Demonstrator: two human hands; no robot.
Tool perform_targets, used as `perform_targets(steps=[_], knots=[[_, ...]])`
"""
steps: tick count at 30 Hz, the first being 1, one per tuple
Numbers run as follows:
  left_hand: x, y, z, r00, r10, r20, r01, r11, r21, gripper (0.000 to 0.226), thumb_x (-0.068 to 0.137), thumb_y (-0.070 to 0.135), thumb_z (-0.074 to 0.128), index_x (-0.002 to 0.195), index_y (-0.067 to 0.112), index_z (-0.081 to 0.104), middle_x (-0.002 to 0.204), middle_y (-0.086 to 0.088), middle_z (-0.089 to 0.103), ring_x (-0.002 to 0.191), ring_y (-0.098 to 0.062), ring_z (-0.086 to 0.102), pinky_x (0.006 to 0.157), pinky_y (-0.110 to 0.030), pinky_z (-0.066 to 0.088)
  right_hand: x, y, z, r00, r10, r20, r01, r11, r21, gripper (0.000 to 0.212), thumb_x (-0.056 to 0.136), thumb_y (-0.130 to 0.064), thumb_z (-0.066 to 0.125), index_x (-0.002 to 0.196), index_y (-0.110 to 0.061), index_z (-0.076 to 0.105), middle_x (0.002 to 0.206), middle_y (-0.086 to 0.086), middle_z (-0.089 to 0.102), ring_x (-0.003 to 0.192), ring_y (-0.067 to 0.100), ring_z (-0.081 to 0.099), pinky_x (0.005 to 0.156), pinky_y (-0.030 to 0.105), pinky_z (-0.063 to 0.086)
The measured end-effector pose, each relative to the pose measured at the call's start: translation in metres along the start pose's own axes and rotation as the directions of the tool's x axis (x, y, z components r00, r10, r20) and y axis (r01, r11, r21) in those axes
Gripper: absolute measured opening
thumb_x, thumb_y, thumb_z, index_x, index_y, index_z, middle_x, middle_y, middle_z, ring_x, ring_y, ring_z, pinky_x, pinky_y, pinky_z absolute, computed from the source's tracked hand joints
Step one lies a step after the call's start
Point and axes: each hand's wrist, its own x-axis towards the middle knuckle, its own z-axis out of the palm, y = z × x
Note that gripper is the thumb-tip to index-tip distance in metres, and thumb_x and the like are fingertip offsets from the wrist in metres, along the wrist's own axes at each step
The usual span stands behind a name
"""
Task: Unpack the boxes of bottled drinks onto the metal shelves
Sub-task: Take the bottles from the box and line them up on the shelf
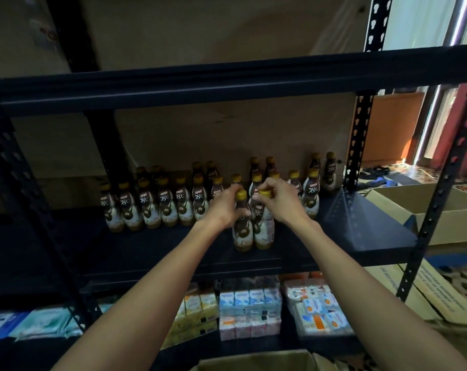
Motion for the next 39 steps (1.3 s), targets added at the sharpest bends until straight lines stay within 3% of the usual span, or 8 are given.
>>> perform_targets(steps=[5,12,14,20,25,31,34,39], knots=[[0.0,-0.003,0.003,1.0,0.01,-0.024,-0.009,1.0,0.027,0.074,0.083,0.029,0.078,0.147,0.026,0.041,0.131,-0.007,0.061,0.121,-0.026,0.056,0.099,-0.04,0.048,0.009,-0.002,-0.009,0.976,0.041,0.215,-0.044,0.999,0.009,0.032,0.095,-0.022,0.068,0.125,-0.032,0.063,0.13,-0.002,0.063,0.122,0.015,0.058,0.096,0.028,0.048],[0.002,-0.006,0.009,0.999,0.024,-0.024,-0.023,0.999,0.039,0.076,0.088,0.028,0.074,0.152,0.029,0.034,0.144,-0.006,0.052,0.134,-0.027,0.046,0.108,-0.042,0.039,0.001,0.002,-0.014,0.996,0.03,0.085,-0.023,0.996,-0.083,0.044,0.083,-0.039,0.08,0.122,-0.023,0.07,0.124,0.004,0.05,0.111,0.014,0.051,0.097,0.026,0.04],[0.002,-0.006,0.009,0.999,0.032,-0.03,-0.031,0.999,0.038,0.074,0.088,0.028,0.074,0.15,0.029,0.035,0.141,-0.006,0.054,0.131,-0.028,0.049,0.105,-0.042,0.041,0.002,0.0,-0.013,0.993,0.041,0.108,-0.036,0.998,-0.049,0.039,0.086,-0.034,0.078,0.123,-0.024,0.07,0.125,0.003,0.06,0.106,0.019,0.065,0.092,0.027,0.049],[0.001,-0.007,0.008,0.999,0.035,-0.033,-0.034,0.999,0.015,0.065,0.085,0.028,0.076,0.142,0.027,0.044,0.129,-0.004,0.062,0.12,-0.026,0.056,0.098,-0.04,0.047,0.002,0.001,-0.009,0.981,0.037,0.19,-0.036,0.999,-0.007,0.038,0.098,-0.011,0.06,0.127,-0.035,0.064,0.132,0.005,0.062,0.1,0.013,0.064,0.075,0.024,0.052],[0.001,-0.008,0.008,0.998,0.044,-0.034,-0.044,0.999,0.005,0.064,0.086,0.029,0.076,0.142,0.027,0.044,0.122,-0.005,0.064,0.113,-0.025,0.059,0.092,-0.037,0.048,-0.004,0.006,-0.004,0.992,-0.017,0.124,0.019,1.0,-0.016,0.036,0.087,-0.041,0.077,0.12,-0.034,0.065,0.126,0.002,0.054,0.112,0.017,0.056,0.096,0.032,0.047],[-0.001,-0.008,0.008,0.998,0.039,-0.047,-0.041,0.999,-0.026,0.067,0.087,0.027,0.075,0.146,0.027,0.043,0.127,-0.006,0.061,0.118,-0.024,0.056,0.089,-0.029,0.043,0.004,0.002,-0.005,0.981,0.021,0.192,-0.035,0.997,0.069,0.031,0.091,-0.016,0.073,0.117,-0.032,0.067,0.114,-0.003,0.065,0.105,0.015,0.064,0.084,0.029,0.051],[-0.003,-0.008,0.008,0.997,0.049,-0.059,-0.052,0.997,-0.054,0.068,0.087,0.027,0.076,0.147,0.027,0.043,0.134,-0.005,0.058,0.124,-0.022,0.053,0.091,-0.027,0.041,0.0,0.004,-0.009,0.977,0.047,0.21,-0.071,0.991,0.111,0.041,0.093,-0.016,0.071,0.131,-0.028,0.062,0.121,-0.002,0.063,0.109,0.012,0.06,0.091,0.027,0.049],[-0.001,-0.007,0.012,0.994,0.056,-0.094,-0.068,0.99,-0.124,0.07,0.079,0.032,0.083,0.142,0.027,0.053,0.135,0.003,0.059,0.126,-0.017,0.054,0.092,-0.02,0.042,-0.004,0.012,-0.012,0.98,0.039,0.194,-0.056,0.995,0.084,0.036,0.092,-0.019,0.072,0.125,-0.029,0.062,0.122,-0.004,0.065,0.114,0.014,0.061,0.102,0.038,0.05]])
